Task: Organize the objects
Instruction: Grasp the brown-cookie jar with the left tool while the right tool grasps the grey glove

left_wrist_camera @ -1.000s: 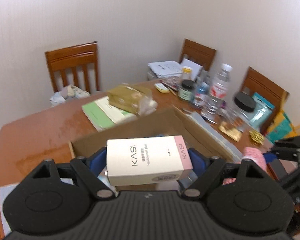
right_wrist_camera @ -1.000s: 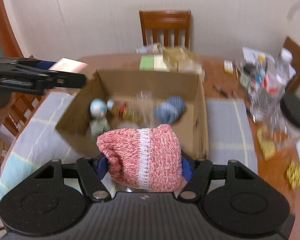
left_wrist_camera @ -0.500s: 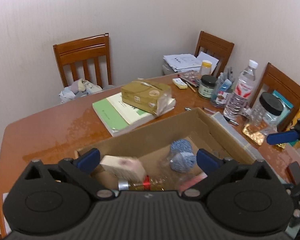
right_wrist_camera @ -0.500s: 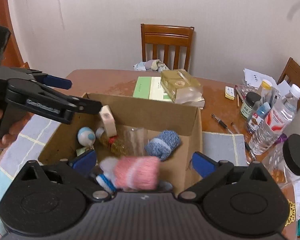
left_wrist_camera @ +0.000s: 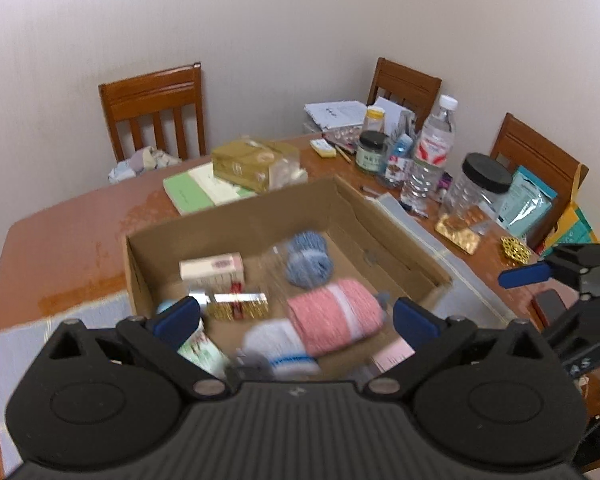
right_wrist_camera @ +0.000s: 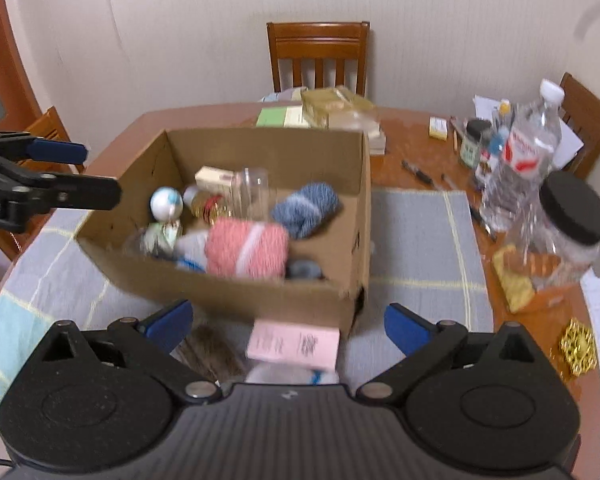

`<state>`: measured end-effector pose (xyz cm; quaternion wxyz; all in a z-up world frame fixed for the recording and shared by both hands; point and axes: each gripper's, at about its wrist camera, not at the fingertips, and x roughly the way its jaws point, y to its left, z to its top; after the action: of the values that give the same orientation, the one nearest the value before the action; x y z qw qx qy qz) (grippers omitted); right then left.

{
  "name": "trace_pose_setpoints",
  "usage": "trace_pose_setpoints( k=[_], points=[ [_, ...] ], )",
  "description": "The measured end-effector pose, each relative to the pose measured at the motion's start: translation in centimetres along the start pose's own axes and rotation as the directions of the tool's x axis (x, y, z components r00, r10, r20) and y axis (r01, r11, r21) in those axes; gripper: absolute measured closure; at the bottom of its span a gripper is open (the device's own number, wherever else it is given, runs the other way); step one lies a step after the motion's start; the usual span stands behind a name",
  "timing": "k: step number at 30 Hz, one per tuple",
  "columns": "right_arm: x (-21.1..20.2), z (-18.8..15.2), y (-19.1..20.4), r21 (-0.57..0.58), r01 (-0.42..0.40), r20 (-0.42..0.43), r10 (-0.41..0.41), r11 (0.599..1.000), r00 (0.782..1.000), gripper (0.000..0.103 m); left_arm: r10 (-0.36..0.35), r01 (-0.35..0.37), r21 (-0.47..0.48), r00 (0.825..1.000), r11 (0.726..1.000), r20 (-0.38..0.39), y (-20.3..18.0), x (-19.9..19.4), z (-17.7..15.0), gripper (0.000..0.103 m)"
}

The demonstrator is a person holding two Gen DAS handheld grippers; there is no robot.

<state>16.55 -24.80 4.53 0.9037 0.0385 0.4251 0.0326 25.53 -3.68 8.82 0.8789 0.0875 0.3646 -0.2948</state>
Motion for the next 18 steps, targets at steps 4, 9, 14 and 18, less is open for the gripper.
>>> trace_pose_setpoints(
  k=[4, 9, 14, 18],
  points=[
    [0.5, -2.4, -1.4, 0.022, -0.028, -0.027, 0.029, 0.999, 0.999, 0.000, 0.008, -0.009, -0.039, 1.000, 0.999, -0.013, -1.6, -0.6, -2.5, 0.001],
    [1.5, -5.0, -2.3, 0.023, -0.059, -0.052, 0.060, 0.998, 0.997, 0.000, 0.057, -0.057, -0.042, 0.998, 0.998, -0.002, -3.9, -1.1, -6.0, 0.001],
    [2.7, -7.1, -2.6, 0.026, -0.088, -0.084, 0.090, 0.996, 0.992, 0.000, 0.090, -0.092, -0.047, 0.995, 0.995, -0.028, -5.8, -0.3, -9.3, 0.001],
    [3.3, -7.9, -2.6, 0.010, -0.076, -0.087, 0.077, 0.997, 0.993, 0.000, 0.111, -0.111, 0.007, 0.993, 0.994, -0.045, -7.3, 0.6, -10.8, 0.001]
  ],
)
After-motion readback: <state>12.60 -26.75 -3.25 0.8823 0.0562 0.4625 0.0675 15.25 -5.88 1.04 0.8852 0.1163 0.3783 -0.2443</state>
